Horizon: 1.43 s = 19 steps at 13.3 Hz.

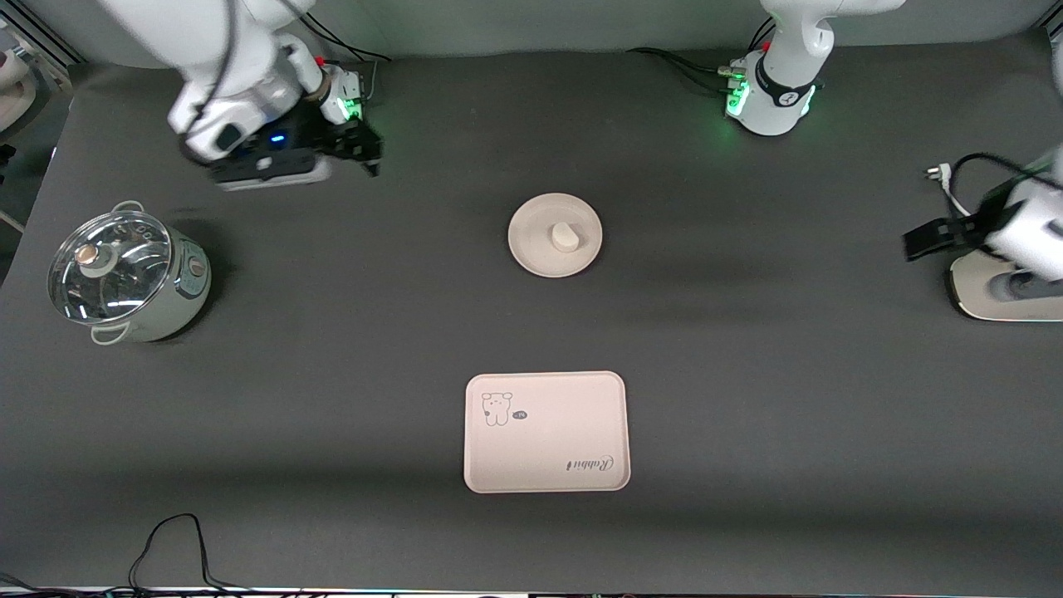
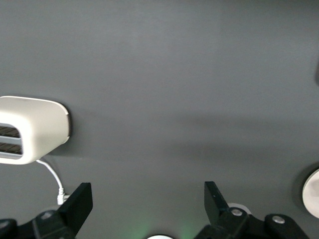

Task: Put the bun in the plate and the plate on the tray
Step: 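Move the right gripper toward the plate while the left gripper retracts, then lower the right gripper to the plate rim and grip it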

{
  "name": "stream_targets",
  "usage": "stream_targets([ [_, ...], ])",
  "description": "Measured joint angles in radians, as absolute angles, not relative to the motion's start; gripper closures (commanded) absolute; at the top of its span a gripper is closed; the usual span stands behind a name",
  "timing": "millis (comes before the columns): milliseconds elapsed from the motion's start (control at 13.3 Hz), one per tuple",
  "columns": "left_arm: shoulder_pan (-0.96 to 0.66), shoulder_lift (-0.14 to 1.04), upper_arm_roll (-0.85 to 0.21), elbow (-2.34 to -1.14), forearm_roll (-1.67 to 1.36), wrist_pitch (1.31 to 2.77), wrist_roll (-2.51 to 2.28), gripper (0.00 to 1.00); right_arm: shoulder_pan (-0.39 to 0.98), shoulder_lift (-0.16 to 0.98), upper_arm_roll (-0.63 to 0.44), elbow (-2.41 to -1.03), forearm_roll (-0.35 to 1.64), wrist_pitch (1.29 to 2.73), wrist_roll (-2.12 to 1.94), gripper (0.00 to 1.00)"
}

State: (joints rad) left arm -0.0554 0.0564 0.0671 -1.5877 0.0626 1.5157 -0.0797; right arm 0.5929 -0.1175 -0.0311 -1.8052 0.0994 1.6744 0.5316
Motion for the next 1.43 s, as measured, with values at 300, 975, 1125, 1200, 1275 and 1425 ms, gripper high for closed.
stream_targets([
  [300,-0.066,-0.001,0.109,-1.652,0.076,1.520,-0.062,0.00,0.816,-0.036,-0.029,-1.820,0.099,1.793,0.776,0.00],
  [975,0.030,0.004,0.002,-1.669,0.083,1.529,-0.063,0.00,0.954,-0.031,-0.031,-1.968,0.100,1.969,0.871,0.00],
  [1125,0.031,0.010,0.002,-1.671,0.082,1.538,-0.063,0.00,0.960,-0.040,-0.031,-2.012,0.100,2.021,0.872,0.00],
  [1200,0.034,0.016,0.002,-1.673,0.077,1.543,-0.063,0.00,0.960,-0.041,-0.032,-2.040,0.100,2.054,0.872,0.00],
  [1275,0.039,0.022,0.002,-1.674,0.064,1.545,-0.065,0.00,0.960,-0.040,-0.034,-2.074,0.100,2.094,0.872,0.00],
  [1425,0.059,0.021,0.003,-1.673,0.053,1.545,-0.070,0.00,0.960,-0.038,-0.038,-2.149,0.100,2.181,0.872,0.00],
])
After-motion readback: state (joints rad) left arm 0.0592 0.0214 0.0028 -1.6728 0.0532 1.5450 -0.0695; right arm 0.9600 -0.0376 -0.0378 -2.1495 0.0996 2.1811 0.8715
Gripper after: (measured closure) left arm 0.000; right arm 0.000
